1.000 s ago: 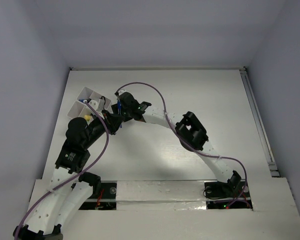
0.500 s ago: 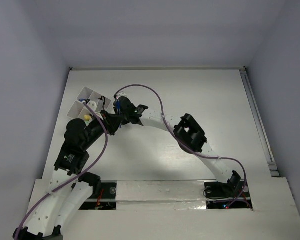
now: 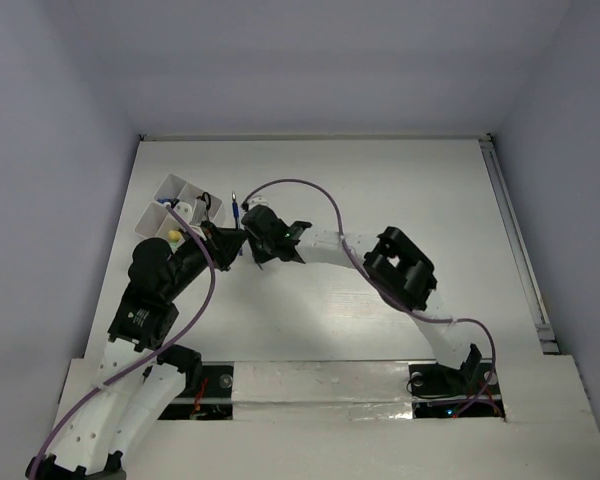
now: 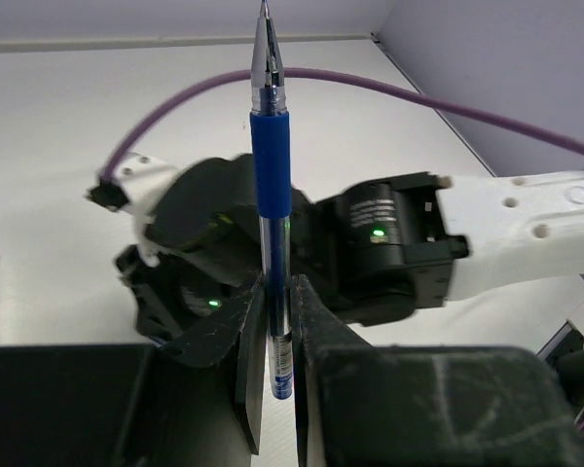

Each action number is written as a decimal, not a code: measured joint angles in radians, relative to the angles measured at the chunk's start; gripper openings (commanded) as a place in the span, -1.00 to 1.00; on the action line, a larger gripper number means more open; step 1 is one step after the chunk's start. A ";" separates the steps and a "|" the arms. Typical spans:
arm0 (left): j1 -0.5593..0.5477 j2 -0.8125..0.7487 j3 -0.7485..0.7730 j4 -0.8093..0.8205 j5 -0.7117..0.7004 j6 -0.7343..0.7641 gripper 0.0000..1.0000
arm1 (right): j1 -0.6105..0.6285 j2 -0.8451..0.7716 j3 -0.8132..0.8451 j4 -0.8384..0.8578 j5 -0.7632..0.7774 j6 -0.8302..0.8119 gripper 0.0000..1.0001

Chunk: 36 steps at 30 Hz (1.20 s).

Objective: Sort the stationery into containers
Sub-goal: Move the pen cap to the center of the board, then close the pen cap on the pen.

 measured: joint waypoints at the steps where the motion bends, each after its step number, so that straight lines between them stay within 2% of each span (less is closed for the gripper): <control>1: 0.000 0.000 0.000 0.000 -0.002 0.000 -1.00 | 0.001 -0.038 -0.059 0.010 -0.004 -0.003 -0.86; 3: 0.000 0.000 0.000 0.000 -0.002 0.000 -1.00 | 0.002 -0.112 -0.175 0.032 -0.019 -0.010 -0.85; 5: 0.000 0.001 0.000 0.000 -0.002 0.000 -1.00 | 0.003 -0.182 -0.275 0.035 -0.038 -0.019 -0.77; 6: 0.000 0.001 0.000 0.000 -0.003 0.000 -1.00 | 0.003 -0.209 -0.314 0.035 -0.046 -0.021 -0.70; 7: 0.000 0.001 0.000 0.000 -0.003 0.000 -1.00 | 0.003 -0.236 -0.354 0.037 -0.055 -0.025 -0.50; 10: 0.000 0.002 0.000 0.000 -0.002 0.000 -1.00 | 0.003 -0.283 -0.423 0.028 -0.066 -0.031 -0.25; 13: 0.002 0.004 0.000 0.000 -0.003 0.000 -1.00 | 0.003 -0.299 -0.440 0.029 -0.076 -0.041 -0.13; 22: 0.019 0.011 0.000 0.000 -0.002 0.000 -1.00 | 0.004 -0.304 -0.439 0.014 -0.083 -0.075 -0.05; 32: 0.021 0.016 0.000 0.000 -0.002 0.000 -1.00 | 0.003 -0.314 -0.433 -0.058 -0.175 -0.239 0.02; 36: 0.021 0.016 0.000 0.000 -0.002 0.000 -1.00 | 0.004 -0.314 -0.424 -0.092 -0.191 -0.283 0.00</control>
